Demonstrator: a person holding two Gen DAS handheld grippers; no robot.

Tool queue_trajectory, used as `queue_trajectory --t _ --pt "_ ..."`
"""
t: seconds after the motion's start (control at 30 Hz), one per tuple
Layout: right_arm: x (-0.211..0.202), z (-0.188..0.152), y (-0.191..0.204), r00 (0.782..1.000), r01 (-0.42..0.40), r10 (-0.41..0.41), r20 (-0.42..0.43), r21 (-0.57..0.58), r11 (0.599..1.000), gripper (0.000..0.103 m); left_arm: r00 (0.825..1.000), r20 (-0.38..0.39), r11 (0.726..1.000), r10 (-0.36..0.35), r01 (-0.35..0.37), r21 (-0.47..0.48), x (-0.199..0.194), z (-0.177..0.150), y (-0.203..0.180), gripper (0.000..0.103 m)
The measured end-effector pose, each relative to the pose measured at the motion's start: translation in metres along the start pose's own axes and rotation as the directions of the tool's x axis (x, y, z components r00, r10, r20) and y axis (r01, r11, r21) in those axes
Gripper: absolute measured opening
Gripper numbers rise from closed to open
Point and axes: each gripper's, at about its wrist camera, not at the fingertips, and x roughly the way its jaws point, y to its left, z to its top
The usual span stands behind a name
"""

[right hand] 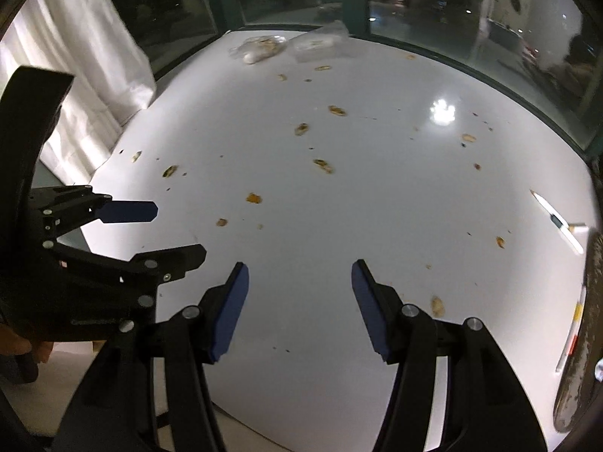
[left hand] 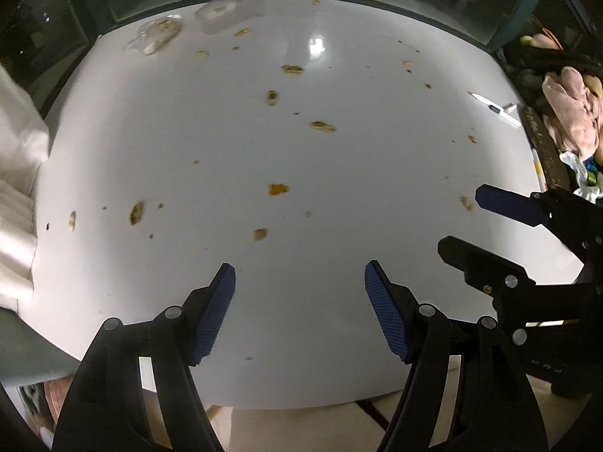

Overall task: Collect trash
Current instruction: 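Lower the right tool toward a peanut shell on the table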

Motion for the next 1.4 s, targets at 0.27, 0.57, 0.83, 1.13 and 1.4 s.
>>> queue_trajectory --t 0.27,0.57,0.83,1.13,1.4 --pt "0.020 0.019 0.026 1.000 -0.016 0.016 -0.006 0.012 1.000 0.055 1.000 0.012 0.999 0.024 -0.025 0.038 0.006 0.007 0.040 0.068" --pt "0.047 0.051 0.047 1.000 0.005 -0.004 -0.027 0.035 0.999 0.055 0.999 0.003 0.997 0.048 -0.048 0.065 0.024 0.025 0.090 0.068" --pt "0.068 0.074 0.041 0.998 0.043 -0.040 -0.049 0.060 0.997 0.055 0.999 -0.018 0.997 0.042 -0.041 0.058 0.050 0.043 0.119 0.068" --pt "0.095 0.083 0.023 0.995 0.077 -0.073 -0.070 0.055 0.996 0.055 1.000 -0.014 0.997 0.024 -0.023 0.073 0.078 0.052 0.126 0.068" --pt "0.117 0.084 0.023 0.995 0.004 -0.001 -0.098 0.034 0.999 0.055 1.000 -0.024 0.997 0.011 -0.009 0.071 0.092 0.044 0.124 0.068"
